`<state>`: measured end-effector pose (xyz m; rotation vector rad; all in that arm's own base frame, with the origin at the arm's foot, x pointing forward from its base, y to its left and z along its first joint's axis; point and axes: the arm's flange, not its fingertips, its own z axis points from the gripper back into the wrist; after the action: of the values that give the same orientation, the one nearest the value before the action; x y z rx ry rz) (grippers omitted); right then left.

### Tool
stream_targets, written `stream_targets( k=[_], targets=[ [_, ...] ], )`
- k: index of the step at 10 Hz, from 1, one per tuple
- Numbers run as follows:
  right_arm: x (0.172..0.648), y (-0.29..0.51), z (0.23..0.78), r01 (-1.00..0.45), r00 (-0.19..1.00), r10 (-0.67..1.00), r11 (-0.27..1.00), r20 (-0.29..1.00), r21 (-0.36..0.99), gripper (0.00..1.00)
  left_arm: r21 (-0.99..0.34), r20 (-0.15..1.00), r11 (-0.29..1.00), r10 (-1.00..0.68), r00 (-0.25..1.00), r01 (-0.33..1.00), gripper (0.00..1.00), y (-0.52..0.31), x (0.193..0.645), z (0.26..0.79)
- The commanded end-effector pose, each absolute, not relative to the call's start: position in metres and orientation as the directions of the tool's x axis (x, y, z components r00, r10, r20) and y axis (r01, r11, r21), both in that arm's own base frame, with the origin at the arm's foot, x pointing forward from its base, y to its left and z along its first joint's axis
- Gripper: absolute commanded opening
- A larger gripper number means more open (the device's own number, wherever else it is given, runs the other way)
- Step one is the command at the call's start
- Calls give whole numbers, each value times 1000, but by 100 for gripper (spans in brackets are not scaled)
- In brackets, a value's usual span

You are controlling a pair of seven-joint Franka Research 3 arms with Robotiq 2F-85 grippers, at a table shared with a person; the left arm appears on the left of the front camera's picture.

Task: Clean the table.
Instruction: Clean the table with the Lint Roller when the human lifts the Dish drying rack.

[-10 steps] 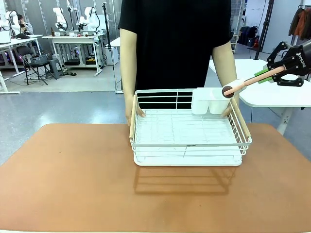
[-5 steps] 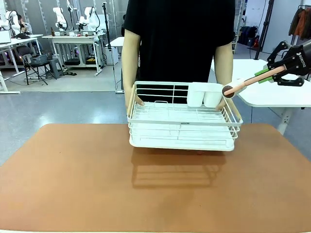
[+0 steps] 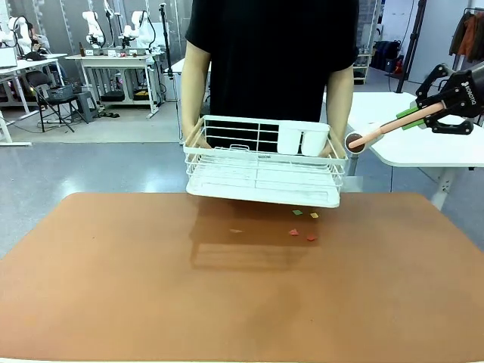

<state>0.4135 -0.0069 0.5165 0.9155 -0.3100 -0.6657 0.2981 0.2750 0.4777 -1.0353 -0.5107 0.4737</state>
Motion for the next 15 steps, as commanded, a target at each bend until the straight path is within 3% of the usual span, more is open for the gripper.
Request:
stream_targets(
  k=[1, 2, 3, 5, 8, 9, 12, 14, 15],
  targets=[
    [414, -5, 517, 395, 762, -648, 430, -27, 812, 0, -892, 191, 439, 575, 796, -103, 100, 279, 296, 478],
    [414, -5, 517, 395, 762, -648, 430, -27, 812, 0, -892, 191, 439, 575, 796, -103, 100, 279, 296, 478],
    [414, -7, 517, 397, 760, -649, 430, -28, 811, 21, -892, 191, 439, 575, 796, -103, 100, 279, 296, 478],
    [427, -21, 549, 364, 868, -496, 622, -11, 693, 21, -892, 191, 439, 575, 796, -103, 100, 279, 296, 478],
    [516, -16, 545, 198, 968, -248, 844, 34, 499, 21, -892, 191, 439, 575, 796, -103, 100, 279, 296, 478],
    [537, -10, 528, 222, 972, -235, 862, -29, 456, 21, -892, 191, 439, 575, 796, -103, 100, 279, 296, 478],
    [548, 19, 478, 108, 993, -121, 923, 13, 370, 21, -892, 191, 439, 575, 796, -103, 100, 279, 296, 478],
    [550, 27, 472, 150, 979, -192, 908, 70, 391, 21, -892, 191, 439, 575, 796, -103, 100, 279, 296, 478],
    [558, 23, 468, 136, 990, -140, 914, -17, 381, 21, -892, 191, 439, 575, 796, -103, 100, 279, 296, 478]
  ],
)
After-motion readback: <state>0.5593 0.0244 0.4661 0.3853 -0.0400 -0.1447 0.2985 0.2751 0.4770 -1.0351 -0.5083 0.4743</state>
